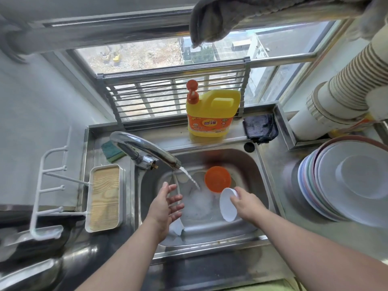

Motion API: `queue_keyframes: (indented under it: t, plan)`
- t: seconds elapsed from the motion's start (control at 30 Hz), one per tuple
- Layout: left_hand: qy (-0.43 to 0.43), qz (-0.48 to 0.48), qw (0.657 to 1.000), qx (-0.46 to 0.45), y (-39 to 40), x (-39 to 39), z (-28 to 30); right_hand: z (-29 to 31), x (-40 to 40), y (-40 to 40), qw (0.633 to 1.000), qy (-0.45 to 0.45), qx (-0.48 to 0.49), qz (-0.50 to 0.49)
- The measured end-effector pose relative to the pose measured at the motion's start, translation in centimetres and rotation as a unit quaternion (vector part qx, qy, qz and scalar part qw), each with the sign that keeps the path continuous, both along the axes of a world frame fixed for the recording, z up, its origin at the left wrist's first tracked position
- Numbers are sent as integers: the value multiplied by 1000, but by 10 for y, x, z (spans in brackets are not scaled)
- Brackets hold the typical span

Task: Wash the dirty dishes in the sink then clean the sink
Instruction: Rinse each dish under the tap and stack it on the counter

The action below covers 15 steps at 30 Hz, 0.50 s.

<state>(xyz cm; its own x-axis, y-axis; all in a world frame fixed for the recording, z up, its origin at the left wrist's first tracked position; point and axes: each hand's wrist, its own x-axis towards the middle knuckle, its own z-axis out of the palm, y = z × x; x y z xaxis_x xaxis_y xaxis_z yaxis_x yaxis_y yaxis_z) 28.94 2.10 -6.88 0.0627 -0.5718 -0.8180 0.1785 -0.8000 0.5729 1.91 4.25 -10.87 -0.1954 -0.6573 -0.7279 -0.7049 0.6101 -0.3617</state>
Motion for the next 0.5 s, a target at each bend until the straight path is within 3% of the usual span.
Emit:
queue_keyframes:
  t: [0.13,0.3,0.5]
  plan:
    - [-3,-10,1000,6,1,-1,-3,-9,3,4,992,103,70,-2]
    - [-9,-13,1000,7,-1,0,-5,-13,4,11,997,71,22,-5]
    - [-8,-13,1000,12,-2,-5,-7,-6,0,12,994,111,-13,-21]
